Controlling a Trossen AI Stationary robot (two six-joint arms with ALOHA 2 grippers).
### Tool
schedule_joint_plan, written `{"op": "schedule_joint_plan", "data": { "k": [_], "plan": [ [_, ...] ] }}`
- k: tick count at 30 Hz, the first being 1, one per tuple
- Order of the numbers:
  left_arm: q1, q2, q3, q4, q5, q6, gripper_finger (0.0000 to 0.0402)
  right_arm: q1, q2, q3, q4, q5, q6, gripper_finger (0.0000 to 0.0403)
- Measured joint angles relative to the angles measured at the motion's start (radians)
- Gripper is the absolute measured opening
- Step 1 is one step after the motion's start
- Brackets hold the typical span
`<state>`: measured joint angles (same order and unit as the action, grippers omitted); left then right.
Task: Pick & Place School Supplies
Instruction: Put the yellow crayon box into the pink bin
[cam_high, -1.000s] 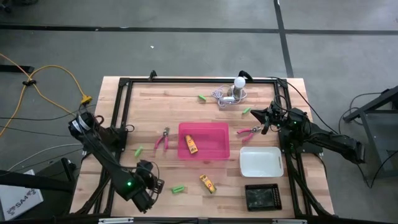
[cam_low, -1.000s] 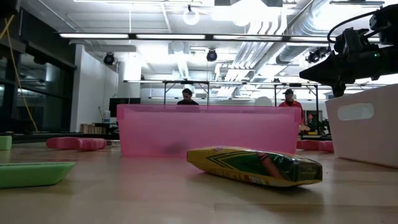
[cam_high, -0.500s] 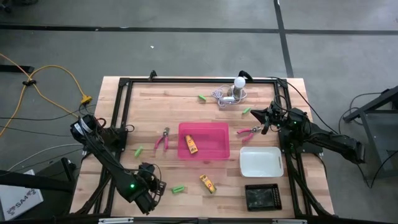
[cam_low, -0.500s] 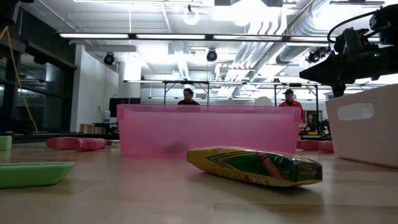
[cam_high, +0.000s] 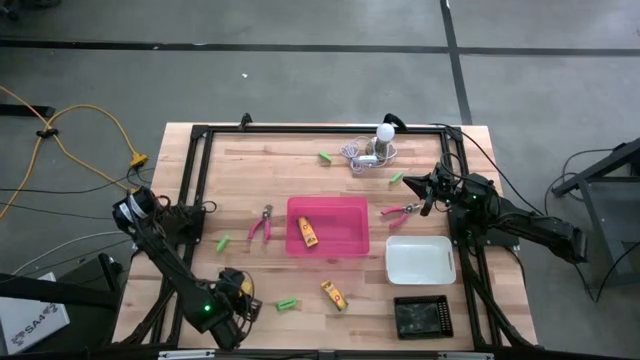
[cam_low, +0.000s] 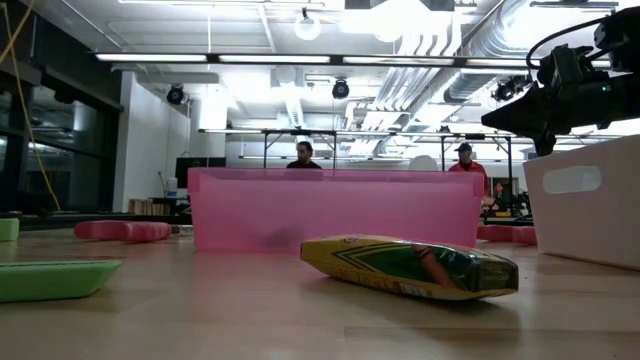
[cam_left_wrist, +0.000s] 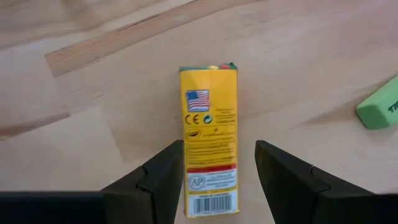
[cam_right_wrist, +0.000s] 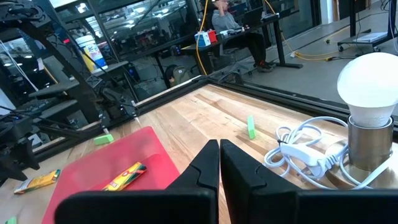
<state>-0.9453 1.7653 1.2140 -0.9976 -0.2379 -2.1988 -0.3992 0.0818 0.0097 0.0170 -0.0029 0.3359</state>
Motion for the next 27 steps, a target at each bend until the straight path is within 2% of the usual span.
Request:
{"op": "schedule_joint_plan", "data": {
  "k": [11,23,27],
  "plan": [
    [-0.018,0.000,-0.006,0.002,-0.044,0.017,0.0192,0.000,0.000,0.000,0.000,0.000,0.000,0.0003],
    [-0.025,0.000,-0.006,0.001,-0.047,-0.007,0.0192,0.000,0.000,0.000,0.001,0.000,0.000,0.0003],
    [-0.058,0.000,-0.006,-0.015,-0.050,-0.087,0.0192,0.000,0.000,0.000,0.001,0.000,0.000,0.0003]
  ]
}}
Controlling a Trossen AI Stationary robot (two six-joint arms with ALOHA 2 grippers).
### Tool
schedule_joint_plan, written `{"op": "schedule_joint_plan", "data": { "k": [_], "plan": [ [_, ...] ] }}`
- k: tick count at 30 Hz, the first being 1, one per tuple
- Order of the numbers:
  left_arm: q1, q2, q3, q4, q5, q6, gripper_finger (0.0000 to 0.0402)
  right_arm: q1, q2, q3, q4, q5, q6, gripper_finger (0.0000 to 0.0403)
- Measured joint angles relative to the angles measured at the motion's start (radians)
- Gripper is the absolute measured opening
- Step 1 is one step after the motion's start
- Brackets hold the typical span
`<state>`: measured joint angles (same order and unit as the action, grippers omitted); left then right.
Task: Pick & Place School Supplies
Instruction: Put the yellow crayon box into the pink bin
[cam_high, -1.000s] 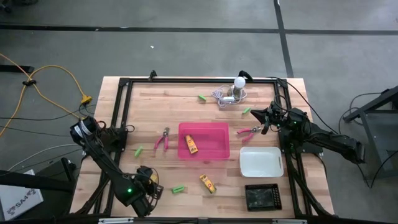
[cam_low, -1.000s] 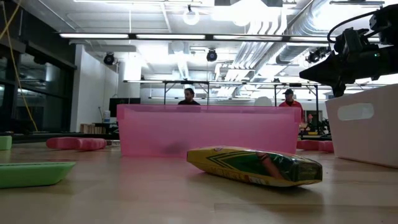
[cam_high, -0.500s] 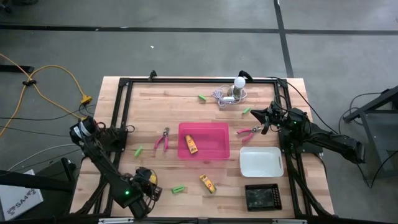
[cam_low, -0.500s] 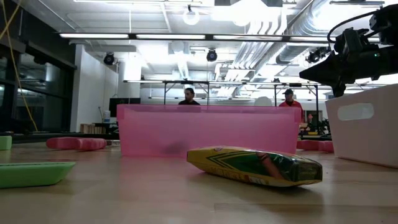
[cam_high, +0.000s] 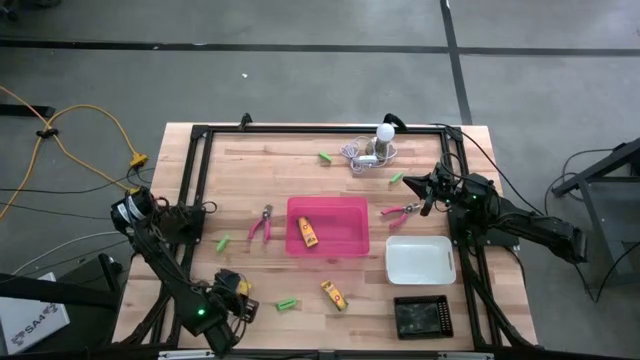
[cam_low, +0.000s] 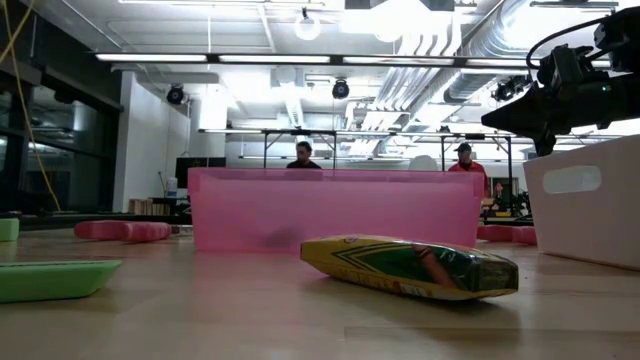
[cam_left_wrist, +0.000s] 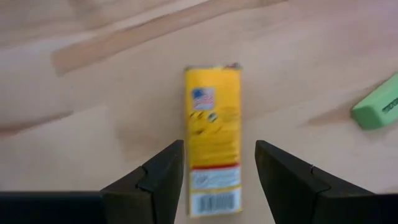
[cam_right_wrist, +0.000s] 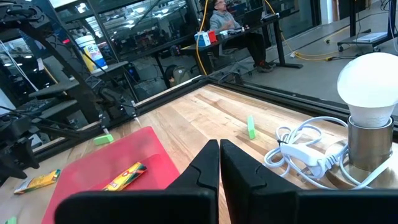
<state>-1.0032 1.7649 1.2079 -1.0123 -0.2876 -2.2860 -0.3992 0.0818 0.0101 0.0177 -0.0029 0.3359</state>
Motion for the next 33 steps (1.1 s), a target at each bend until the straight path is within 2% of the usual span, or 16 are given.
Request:
{"op": "schedule_joint_plan", "data": {
  "k": [11,14,19,22,26,33],
  "plan": [
    [-0.014,0.000,0.000,0.006,-0.012,0.056,0.0194,0.000,0.000,0.000,0.000,0.000,0.000,0.0003],
    [-0.014,0.005,0.000,0.006,-0.026,0.064,0.0216,0.000,0.000,0.000,0.000,0.000,0.000,0.0003],
    [-0.014,0.024,0.000,0.015,-0.028,0.038,0.0280,0.000,0.000,0.000,0.000,0.000,0.000,0.0003],
    [-0.014,0.036,0.000,0.022,-0.014,0.012,0.0303,0.000,0.000,0.000,0.000,0.000,0.000,0.0003],
    [-0.001,0.063,0.000,0.035,0.032,0.002,0.0309,0.000,0.000,0.000,0.000,0.000,0.000,0.0003],
    [-0.003,0.091,0.000,0.071,0.047,0.000,0.0309,0.000,0.000,0.000,0.000,0.000,0.000,0.0003]
  ]
}}
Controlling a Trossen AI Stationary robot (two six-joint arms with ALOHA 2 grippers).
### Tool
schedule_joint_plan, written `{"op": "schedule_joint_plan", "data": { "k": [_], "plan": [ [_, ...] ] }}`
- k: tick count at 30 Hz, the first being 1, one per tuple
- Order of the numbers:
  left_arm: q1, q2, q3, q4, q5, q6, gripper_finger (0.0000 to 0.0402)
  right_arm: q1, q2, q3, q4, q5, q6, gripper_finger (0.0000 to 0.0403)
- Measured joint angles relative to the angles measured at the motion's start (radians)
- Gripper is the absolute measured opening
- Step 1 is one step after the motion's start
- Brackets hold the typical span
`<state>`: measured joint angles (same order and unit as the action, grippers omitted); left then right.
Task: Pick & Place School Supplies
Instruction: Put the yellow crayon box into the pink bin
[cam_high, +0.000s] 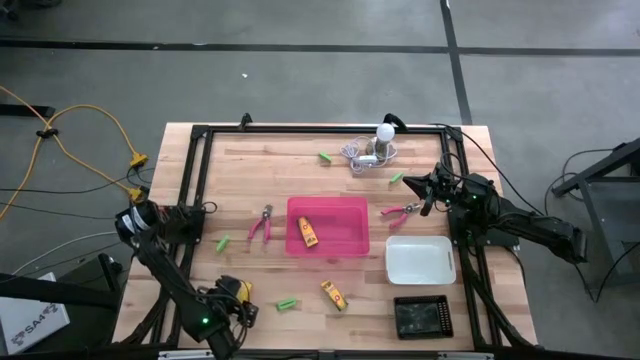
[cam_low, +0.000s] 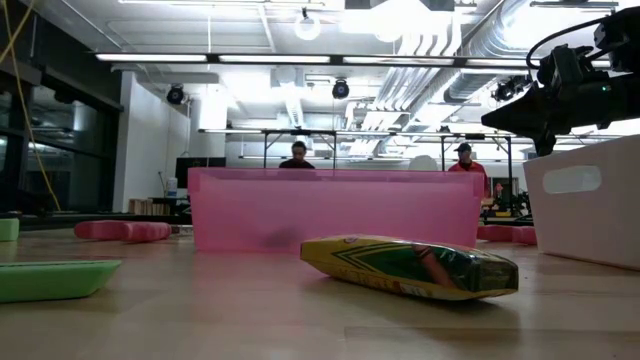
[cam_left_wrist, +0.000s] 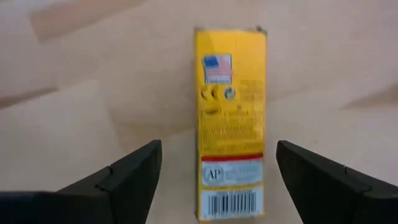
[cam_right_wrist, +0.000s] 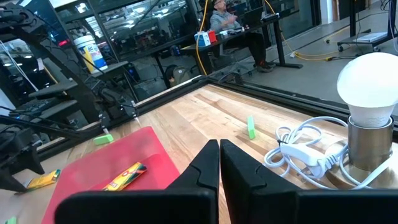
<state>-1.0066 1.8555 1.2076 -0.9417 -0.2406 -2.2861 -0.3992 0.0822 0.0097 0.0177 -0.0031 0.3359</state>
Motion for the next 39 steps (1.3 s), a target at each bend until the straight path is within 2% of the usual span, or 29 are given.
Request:
{"op": "schedule_joint_plan", "data": {
  "k": [13,24,39],
  "plan": [
    [0.048,0.034,0.003,0.030,0.058,0.071,0.0305,0.000,0.000,0.000,0.000,0.000,0.000,0.0003],
    [0.049,0.035,0.003,0.037,0.053,0.072,0.0245,0.000,0.000,0.000,0.000,0.000,0.000,0.0003],
    [0.049,0.036,0.001,0.035,0.053,0.052,0.0206,0.000,0.000,0.000,0.000,0.000,0.000,0.0003]
  ]
}}
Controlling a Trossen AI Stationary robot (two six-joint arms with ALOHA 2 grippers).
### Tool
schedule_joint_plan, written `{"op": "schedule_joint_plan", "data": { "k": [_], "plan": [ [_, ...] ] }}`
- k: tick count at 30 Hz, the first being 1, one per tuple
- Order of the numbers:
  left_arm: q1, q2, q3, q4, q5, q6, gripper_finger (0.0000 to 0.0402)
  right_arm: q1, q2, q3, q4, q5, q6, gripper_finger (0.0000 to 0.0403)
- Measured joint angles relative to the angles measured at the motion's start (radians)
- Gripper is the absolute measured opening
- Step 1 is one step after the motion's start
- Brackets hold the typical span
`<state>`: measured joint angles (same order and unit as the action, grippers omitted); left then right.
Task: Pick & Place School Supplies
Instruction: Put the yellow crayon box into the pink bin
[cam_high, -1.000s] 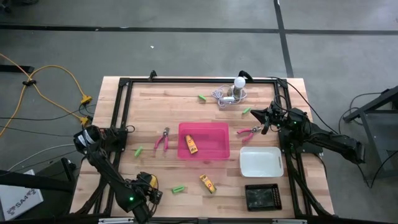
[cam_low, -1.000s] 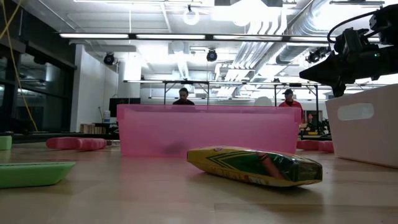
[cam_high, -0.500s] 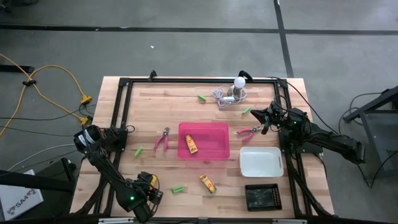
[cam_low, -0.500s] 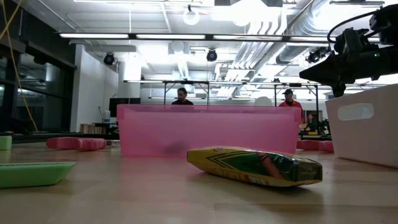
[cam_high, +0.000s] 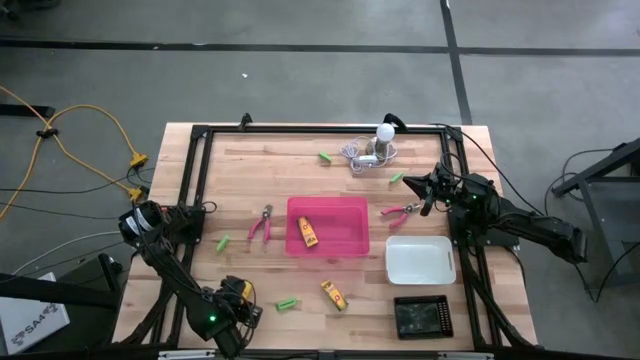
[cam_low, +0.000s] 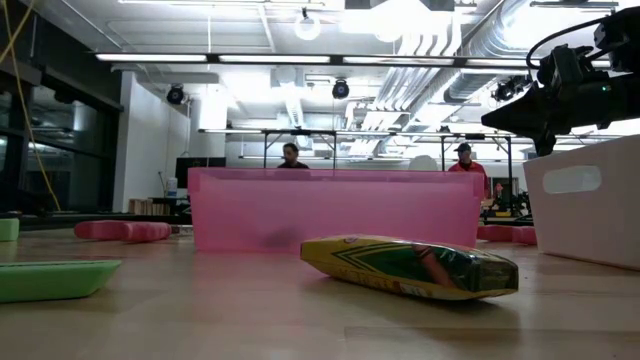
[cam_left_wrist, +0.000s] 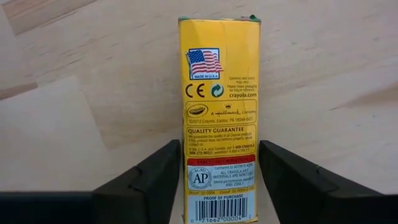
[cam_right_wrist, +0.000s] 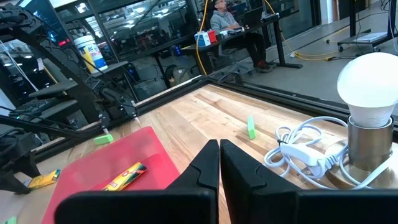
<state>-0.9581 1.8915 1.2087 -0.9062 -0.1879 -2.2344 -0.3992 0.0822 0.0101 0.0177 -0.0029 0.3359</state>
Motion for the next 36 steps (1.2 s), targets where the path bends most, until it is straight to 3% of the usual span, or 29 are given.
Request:
{"op": "schedule_joint_plan", "data": {
  "k": [17,36],
  "plan": [
    [-0.006,0.001,-0.001,-0.001,0.000,-0.018,0.0157,0.000,0.000,0.000,0.000,0.000,0.000,0.0003],
    [-0.006,-0.012,-0.002,-0.006,-0.021,-0.018,0.0154,0.000,0.000,0.000,0.000,0.000,0.000,0.0003]
  ]
}}
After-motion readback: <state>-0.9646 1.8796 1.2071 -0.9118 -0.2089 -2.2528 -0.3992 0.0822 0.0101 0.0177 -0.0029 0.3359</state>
